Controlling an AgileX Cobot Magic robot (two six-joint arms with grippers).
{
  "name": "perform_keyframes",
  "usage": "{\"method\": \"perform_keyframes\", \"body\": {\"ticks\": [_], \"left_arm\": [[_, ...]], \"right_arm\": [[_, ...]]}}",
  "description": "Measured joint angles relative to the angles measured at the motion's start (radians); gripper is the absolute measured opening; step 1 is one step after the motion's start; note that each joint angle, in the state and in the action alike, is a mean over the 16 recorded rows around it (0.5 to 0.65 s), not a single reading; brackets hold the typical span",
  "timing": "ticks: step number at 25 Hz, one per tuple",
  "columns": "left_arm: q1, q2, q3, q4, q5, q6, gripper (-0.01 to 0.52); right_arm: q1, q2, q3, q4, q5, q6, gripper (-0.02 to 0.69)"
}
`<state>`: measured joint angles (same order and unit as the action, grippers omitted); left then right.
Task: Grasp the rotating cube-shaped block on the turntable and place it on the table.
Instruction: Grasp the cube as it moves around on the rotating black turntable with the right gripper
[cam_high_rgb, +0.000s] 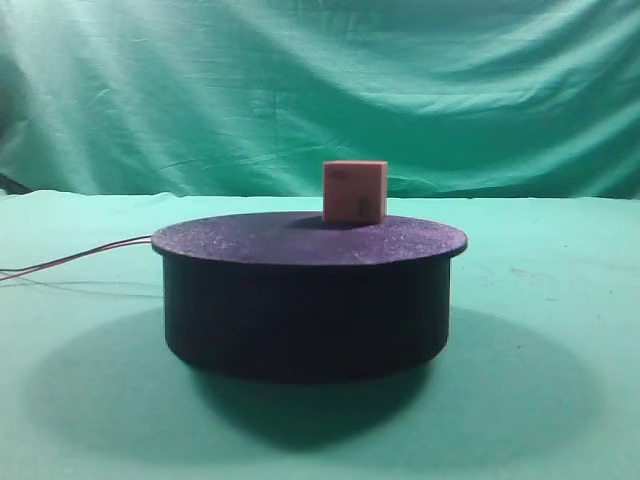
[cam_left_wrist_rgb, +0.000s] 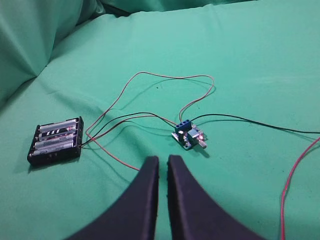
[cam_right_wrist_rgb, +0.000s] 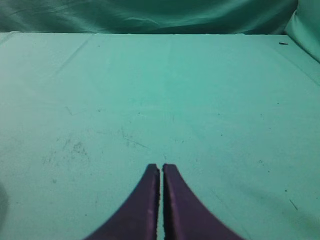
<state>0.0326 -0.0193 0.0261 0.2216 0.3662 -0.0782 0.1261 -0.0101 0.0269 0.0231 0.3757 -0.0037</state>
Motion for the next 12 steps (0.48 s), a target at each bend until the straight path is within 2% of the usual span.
{"method": "perform_keyframes", "body": {"ticks": [12], "left_arm": [[0.000, 0.000, 0.000, 0.000, 0.000, 0.000, 0.000]], "right_arm": [[0.000, 0.000, 0.000, -0.002, -0.006, 0.000, 0.000]]}}
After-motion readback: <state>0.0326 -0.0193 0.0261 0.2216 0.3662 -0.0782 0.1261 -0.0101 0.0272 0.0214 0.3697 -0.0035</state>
